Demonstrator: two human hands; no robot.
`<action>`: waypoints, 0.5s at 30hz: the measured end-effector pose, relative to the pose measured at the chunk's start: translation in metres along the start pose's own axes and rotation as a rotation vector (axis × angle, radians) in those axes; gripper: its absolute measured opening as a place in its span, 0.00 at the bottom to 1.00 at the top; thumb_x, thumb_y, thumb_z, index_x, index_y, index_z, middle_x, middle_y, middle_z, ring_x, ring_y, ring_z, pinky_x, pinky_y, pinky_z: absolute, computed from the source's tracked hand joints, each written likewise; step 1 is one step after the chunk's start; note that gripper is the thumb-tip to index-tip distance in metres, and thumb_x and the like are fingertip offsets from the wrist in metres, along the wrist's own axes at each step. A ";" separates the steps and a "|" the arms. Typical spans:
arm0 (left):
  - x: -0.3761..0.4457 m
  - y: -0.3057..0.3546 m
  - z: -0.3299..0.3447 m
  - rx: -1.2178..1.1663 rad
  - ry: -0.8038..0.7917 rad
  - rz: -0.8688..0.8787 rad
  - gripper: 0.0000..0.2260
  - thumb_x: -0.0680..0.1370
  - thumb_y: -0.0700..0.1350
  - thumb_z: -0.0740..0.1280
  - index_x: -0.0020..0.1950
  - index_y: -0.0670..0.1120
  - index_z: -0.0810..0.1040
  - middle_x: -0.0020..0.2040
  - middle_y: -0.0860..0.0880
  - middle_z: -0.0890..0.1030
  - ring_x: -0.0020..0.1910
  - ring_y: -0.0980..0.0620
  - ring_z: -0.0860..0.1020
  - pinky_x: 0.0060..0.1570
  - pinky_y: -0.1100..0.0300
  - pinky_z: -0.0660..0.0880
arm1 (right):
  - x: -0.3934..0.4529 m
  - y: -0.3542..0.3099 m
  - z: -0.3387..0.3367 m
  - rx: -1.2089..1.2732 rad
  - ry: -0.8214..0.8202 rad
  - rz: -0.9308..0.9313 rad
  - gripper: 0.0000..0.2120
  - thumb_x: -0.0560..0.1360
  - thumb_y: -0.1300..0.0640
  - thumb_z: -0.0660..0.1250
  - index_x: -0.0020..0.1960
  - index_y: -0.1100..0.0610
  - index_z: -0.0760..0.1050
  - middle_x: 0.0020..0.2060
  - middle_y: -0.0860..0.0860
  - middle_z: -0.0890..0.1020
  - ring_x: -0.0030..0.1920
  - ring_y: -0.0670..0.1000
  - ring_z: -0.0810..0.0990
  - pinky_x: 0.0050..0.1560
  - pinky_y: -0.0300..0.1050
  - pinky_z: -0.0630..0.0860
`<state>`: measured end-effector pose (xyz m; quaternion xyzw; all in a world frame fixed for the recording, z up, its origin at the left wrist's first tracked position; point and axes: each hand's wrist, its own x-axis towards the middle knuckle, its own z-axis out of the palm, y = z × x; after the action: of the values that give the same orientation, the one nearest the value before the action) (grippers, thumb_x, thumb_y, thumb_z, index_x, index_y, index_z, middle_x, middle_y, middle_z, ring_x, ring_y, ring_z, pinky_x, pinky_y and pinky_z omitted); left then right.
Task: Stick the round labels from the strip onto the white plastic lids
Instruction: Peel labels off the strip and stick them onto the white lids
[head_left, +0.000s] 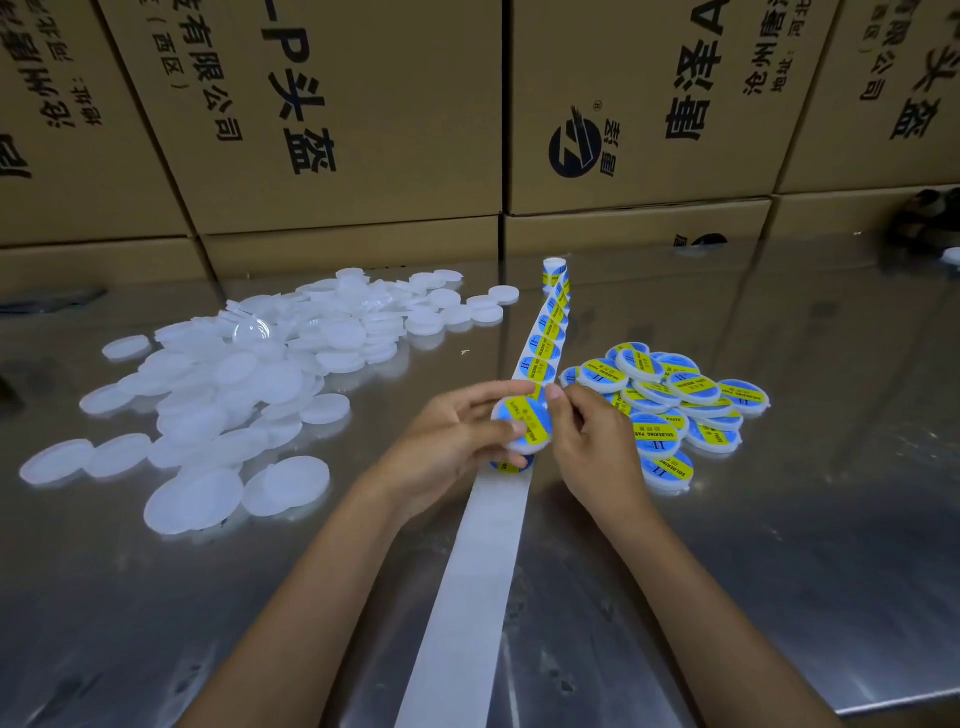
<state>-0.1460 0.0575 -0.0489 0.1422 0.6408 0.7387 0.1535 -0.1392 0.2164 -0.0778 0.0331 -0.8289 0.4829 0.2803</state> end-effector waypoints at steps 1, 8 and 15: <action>-0.001 -0.001 0.001 0.024 -0.010 0.004 0.18 0.77 0.31 0.69 0.66 0.41 0.79 0.58 0.41 0.84 0.50 0.45 0.84 0.43 0.59 0.81 | 0.000 0.000 0.000 0.007 -0.007 0.012 0.22 0.82 0.56 0.62 0.31 0.49 0.60 0.23 0.46 0.64 0.27 0.46 0.64 0.32 0.43 0.58; 0.000 0.003 0.001 -0.014 0.234 0.078 0.13 0.75 0.34 0.73 0.58 0.45 0.83 0.50 0.43 0.87 0.45 0.44 0.86 0.39 0.57 0.83 | -0.003 0.003 0.002 0.087 -0.153 0.047 0.23 0.76 0.34 0.62 0.38 0.53 0.67 0.28 0.43 0.72 0.30 0.44 0.70 0.33 0.40 0.67; -0.001 0.005 -0.001 -0.095 0.286 0.072 0.09 0.76 0.43 0.73 0.57 0.47 0.85 0.50 0.43 0.87 0.46 0.45 0.86 0.38 0.57 0.82 | -0.009 0.002 0.008 -0.079 -0.268 -0.080 0.25 0.71 0.28 0.60 0.40 0.52 0.72 0.29 0.45 0.72 0.30 0.45 0.71 0.33 0.47 0.71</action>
<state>-0.1454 0.0550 -0.0439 0.0510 0.6151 0.7858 0.0404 -0.1355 0.2089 -0.0864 0.1195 -0.8752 0.4297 0.1872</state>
